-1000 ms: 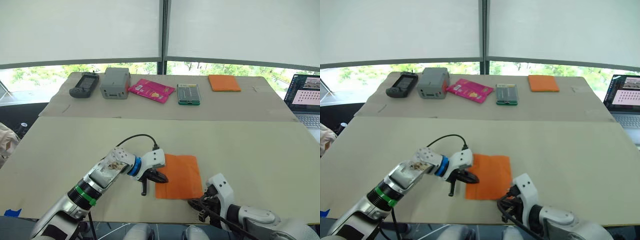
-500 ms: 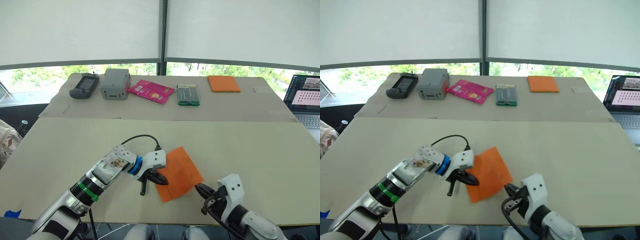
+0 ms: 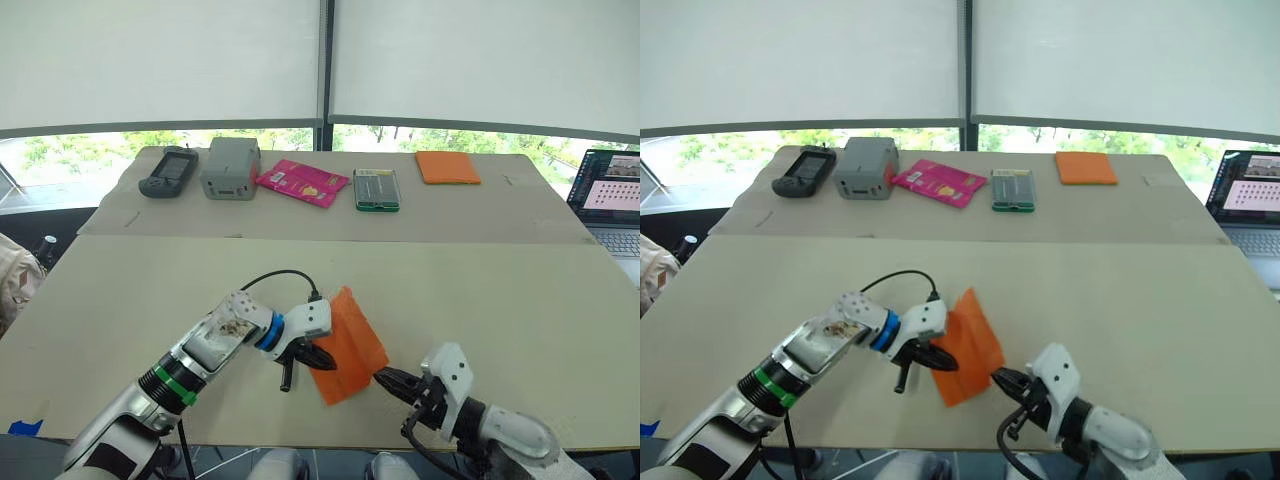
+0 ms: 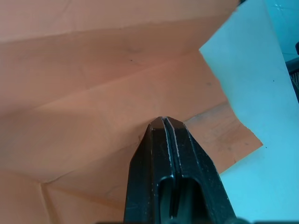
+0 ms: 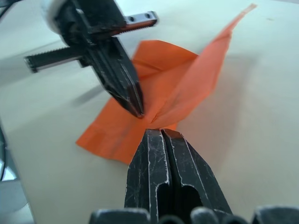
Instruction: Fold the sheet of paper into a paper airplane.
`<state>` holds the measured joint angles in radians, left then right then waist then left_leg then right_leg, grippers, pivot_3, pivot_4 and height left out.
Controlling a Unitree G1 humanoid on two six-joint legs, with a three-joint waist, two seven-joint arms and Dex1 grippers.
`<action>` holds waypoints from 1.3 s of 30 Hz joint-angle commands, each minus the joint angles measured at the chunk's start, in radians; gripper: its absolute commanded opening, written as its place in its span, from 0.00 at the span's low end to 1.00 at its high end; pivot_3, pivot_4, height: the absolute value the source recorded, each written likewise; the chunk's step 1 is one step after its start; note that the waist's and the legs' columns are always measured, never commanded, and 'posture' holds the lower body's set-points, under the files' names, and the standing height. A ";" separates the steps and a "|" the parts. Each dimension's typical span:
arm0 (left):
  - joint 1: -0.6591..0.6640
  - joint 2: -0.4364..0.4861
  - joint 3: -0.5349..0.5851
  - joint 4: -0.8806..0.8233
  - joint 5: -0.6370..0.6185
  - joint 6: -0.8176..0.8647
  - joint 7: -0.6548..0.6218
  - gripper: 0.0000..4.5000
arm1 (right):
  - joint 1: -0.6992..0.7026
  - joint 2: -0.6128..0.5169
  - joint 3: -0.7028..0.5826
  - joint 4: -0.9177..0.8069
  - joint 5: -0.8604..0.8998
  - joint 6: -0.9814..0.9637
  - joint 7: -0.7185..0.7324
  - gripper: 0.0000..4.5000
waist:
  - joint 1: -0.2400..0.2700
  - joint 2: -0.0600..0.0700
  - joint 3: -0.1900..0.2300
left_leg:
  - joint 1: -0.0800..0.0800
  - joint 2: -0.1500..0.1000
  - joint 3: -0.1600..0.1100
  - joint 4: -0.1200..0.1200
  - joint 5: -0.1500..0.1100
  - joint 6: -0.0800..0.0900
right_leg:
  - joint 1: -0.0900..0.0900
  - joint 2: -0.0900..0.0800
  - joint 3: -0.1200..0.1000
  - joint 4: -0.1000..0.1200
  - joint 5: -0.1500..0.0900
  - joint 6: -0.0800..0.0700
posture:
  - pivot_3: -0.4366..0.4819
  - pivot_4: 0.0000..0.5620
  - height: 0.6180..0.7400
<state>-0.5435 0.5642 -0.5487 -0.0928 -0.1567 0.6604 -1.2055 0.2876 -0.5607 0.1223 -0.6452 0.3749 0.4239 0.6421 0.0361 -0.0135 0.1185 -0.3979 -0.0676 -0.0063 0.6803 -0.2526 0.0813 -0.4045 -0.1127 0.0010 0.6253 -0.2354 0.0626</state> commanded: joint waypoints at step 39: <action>0.334 0.003 0.409 -0.339 -0.285 0.248 0.377 0.00 | -0.724 -0.041 0.418 0.465 -0.183 0.301 0.354 0.01 | -0.027 0.000 0.001 | 0.000 0.006 -0.001 -0.002 -0.008 -0.017 | -0.006 0.000 0.008 0.004 -0.002 -0.009 | 0.48 0.27 1.00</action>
<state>-0.1976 0.5583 -0.1108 -0.4227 -0.4682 0.9073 -0.8519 -0.4528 -0.5903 0.5295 -0.2120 0.2370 0.6838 1.0316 0.0089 -0.0138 0.1195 -0.3973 -0.0614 -0.0069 0.6773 -0.2609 0.0639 -0.4102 -0.1126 0.0091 0.6289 -0.2375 0.0540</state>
